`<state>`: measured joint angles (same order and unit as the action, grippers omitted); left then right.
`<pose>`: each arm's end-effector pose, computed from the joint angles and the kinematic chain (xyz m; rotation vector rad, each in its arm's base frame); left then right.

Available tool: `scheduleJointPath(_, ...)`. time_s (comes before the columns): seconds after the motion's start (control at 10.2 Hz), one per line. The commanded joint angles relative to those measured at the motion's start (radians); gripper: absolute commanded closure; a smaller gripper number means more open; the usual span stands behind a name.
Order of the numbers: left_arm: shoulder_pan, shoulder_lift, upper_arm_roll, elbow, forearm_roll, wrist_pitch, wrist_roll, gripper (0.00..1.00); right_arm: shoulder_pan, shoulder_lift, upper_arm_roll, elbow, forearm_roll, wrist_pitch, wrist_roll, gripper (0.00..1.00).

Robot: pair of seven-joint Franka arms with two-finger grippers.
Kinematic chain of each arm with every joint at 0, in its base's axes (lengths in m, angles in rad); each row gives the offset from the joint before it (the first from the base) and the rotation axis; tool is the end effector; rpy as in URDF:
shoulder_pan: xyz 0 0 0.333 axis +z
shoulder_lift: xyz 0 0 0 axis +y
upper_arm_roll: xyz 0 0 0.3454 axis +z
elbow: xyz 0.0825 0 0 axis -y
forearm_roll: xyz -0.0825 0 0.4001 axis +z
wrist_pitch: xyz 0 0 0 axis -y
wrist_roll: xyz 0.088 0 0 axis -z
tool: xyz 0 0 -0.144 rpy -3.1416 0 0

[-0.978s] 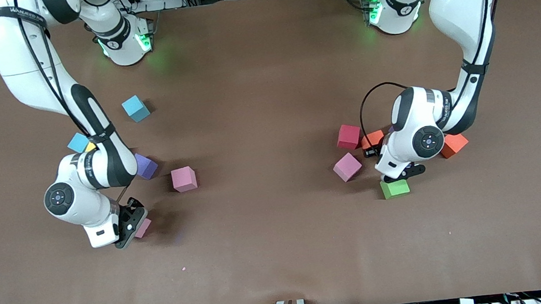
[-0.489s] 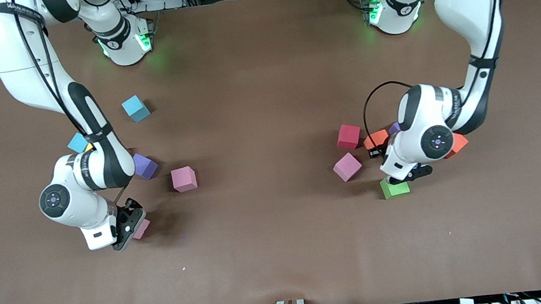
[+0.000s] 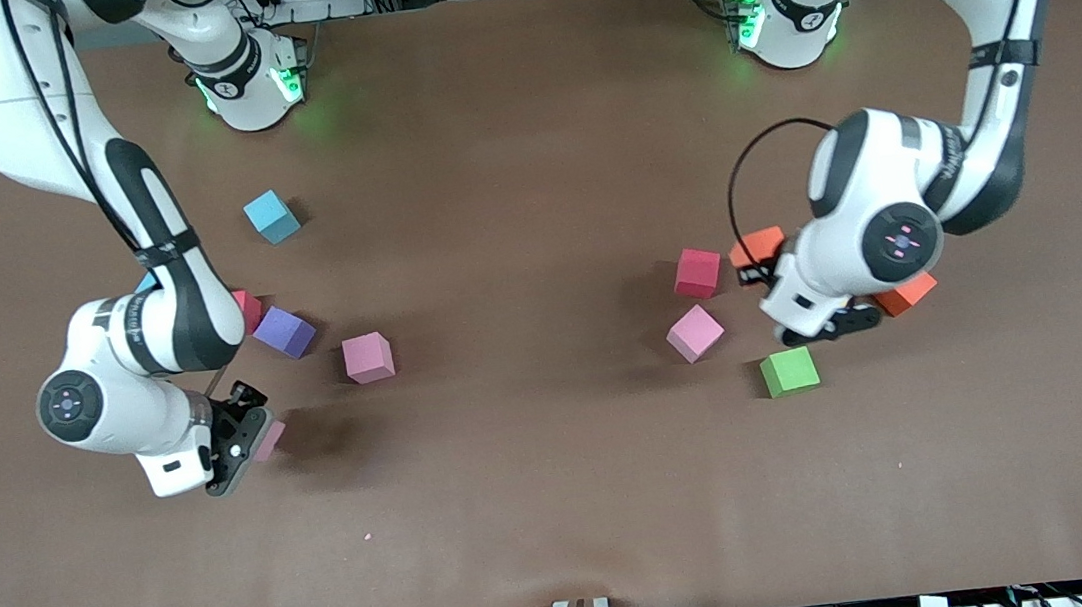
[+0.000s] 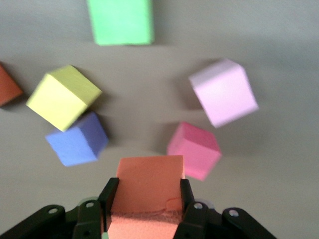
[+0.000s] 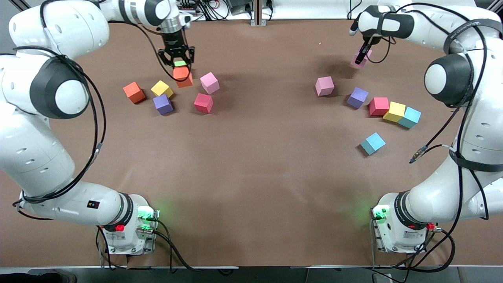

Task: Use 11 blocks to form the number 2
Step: 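Lift the pink block with the right gripper while the left gripper lifts orange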

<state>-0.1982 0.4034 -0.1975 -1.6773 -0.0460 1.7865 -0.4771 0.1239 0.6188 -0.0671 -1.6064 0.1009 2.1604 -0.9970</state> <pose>0.5955 -0.2437 0.3367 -3.0891 -0.1578 0.4856 0.7121 0.0529 0.2399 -2.6936 -1.4824 0.0563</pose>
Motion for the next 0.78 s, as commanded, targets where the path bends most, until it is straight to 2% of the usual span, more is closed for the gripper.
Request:
scheduleJointPath(0.0,-0.076,-0.008,-0.016,-0.015,-0.008,-0.007,-0.096,0.5,-0.027,-0.051,0.003,-0.042,0.019,-0.034,-0.034,0.59)
scheduleJointPath(0.29,-0.229,0.044,-0.016,-0.025,-0.008,0.029,-0.234,0.5,-0.067,-0.12,0.004,-0.134,0.02,-0.033,-0.122,0.59)
scheduleJointPath(0.68,-0.377,0.133,-0.017,-0.048,-0.02,0.192,-0.422,0.5,-0.09,-0.217,0.001,-0.292,0.02,-0.011,-0.17,0.59)
